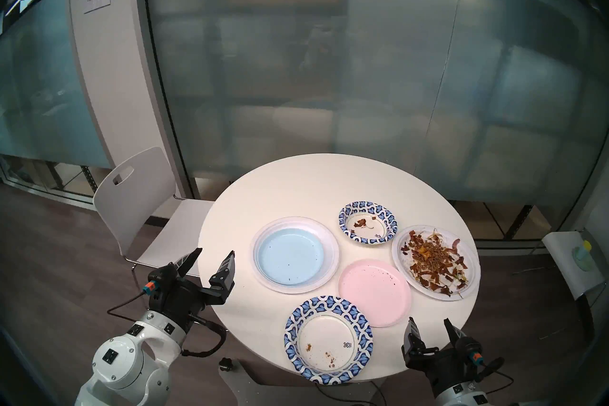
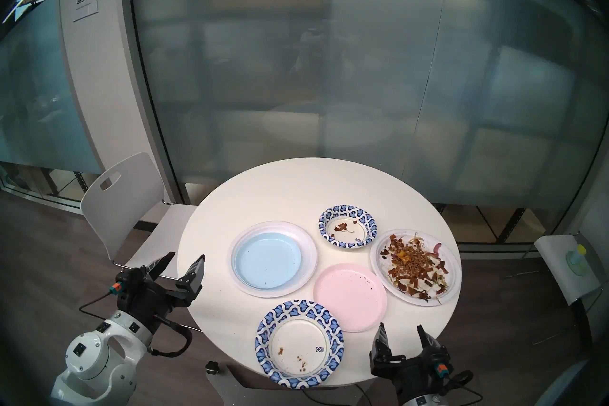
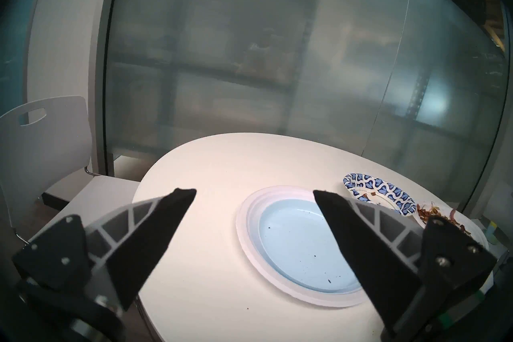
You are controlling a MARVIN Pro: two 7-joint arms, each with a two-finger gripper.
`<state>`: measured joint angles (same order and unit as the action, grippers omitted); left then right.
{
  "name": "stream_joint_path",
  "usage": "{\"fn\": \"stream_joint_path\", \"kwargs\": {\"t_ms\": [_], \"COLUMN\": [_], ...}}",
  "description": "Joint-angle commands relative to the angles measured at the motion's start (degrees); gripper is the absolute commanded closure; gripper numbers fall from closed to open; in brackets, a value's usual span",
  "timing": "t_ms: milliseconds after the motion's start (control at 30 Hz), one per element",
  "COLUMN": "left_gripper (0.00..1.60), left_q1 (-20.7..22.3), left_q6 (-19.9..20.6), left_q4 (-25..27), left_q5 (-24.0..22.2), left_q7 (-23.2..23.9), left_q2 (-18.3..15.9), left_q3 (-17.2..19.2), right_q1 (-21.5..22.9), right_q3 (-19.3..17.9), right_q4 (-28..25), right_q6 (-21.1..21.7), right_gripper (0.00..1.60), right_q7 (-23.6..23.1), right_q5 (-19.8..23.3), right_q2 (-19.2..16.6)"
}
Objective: Stack the plates into one stack
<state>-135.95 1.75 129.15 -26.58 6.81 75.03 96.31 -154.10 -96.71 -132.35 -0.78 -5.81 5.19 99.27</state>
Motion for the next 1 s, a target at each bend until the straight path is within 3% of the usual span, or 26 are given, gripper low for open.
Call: {"fn": "stream_joint_path", "kwargs": {"t_ms": [0,267,967], "left_gripper": [0.00,0.00,0.00], "left_q1": [0.2,0.2,0.3], "left_q6": [-0.5,-0.4,-0.2], "left_q4": [1.2,1.2,1.2], "left_q5": [0.0,0.1,0.5], "left_q7": [0.1,0.3,0.8], "left_q2": [0.2,0.4,1.0], "left_q3": [0.0,0.1,0.3], "right_q1": [6.3,11.6,17.9], "right_q3": [-1.8,-3.6,-5.7], "right_q4": [-0.7,1.0,-1.2], "right_q6": [3.9,11.1,29.4], "right_gripper": [0.00,0.00,0.00], "right_q7": [-1.5,-3.1,-3.4], "right_q5": [1.0,5.0,7.7], "right_q2": [-2.9,-3.2,-4.7]}}
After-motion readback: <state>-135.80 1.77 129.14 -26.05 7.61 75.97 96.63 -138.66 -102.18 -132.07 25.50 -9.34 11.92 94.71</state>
